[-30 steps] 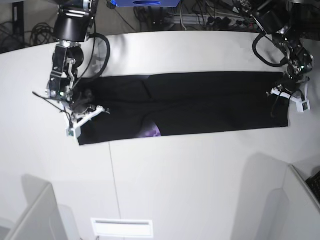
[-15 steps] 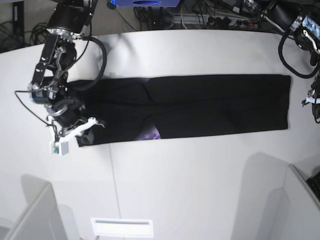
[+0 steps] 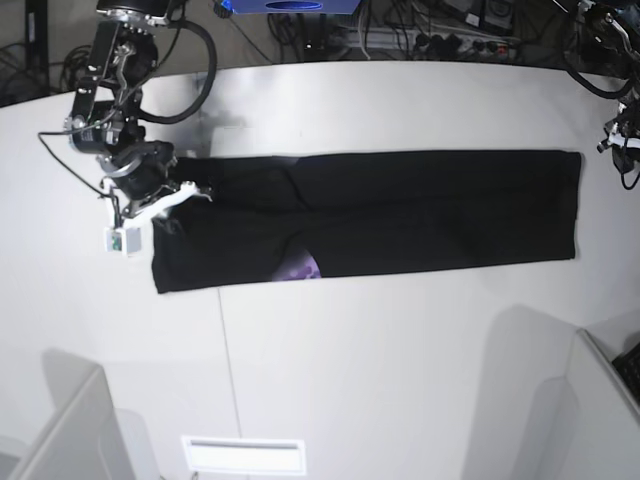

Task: Fold the T-shirt properly
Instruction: 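Regrasp the folded strip's ends with both grippers and smooth it flat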

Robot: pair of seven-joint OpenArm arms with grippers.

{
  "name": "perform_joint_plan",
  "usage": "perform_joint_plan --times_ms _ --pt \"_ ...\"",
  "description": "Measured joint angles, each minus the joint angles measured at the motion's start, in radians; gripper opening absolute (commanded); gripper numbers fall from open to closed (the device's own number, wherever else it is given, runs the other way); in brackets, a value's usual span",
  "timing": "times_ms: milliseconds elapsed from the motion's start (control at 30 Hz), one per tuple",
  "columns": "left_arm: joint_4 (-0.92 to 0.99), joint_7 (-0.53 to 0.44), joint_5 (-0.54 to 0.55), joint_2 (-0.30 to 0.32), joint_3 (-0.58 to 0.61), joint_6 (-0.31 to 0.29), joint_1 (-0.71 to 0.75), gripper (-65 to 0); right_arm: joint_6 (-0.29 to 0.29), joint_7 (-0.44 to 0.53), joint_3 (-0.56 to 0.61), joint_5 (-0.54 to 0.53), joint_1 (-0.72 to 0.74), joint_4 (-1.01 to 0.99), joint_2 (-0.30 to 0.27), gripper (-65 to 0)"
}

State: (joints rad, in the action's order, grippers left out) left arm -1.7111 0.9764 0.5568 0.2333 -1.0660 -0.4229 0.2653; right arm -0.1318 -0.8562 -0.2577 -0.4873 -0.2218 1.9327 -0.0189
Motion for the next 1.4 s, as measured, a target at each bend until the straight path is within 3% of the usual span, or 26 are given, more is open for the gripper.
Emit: perform_joint_plan --times_ms 100,167,300,433,1167,1400 --pt "0.029 -0.051 0.002 -0.001 0.009 0.0 -0.005 -14.5 0.0 0.01 0.0 0.003 -0.019 -0.005 0.0 -65.0" --pt "0.06 -0.122 0.002 0.003 0.037 0.0 -0.002 -10.7 0.0 0.016 0.0 0.0 -0.024 -0.005 0.0 -65.0" --pt "0.171 -0.235 0.009 0.008 0.128 -0.019 0.002 -10.2 0.0 0.018 0.0 0.0 -0.043 -0.005 -0.001 -65.0" --pt "0.277 -0.274 -0.002 0.011 0.167 -0.156 0.011 -10.9 0.0 0.018 0.0 0.0 -0.05 -0.01 -0.003 -65.0" --pt "0.384 -0.288 -0.008 0.021 0.17 -0.167 -0.137 -10.9 0.0 0.018 0.0 0.0 -0.089 -0.011 -0.003 -65.0" --pt "0.502 -0.309 -0.096 0.055 0.278 -0.169 -0.218 -11.0 0.0 0.019 0.001 0.0 -0.094 -0.011 -0.002 -65.0"
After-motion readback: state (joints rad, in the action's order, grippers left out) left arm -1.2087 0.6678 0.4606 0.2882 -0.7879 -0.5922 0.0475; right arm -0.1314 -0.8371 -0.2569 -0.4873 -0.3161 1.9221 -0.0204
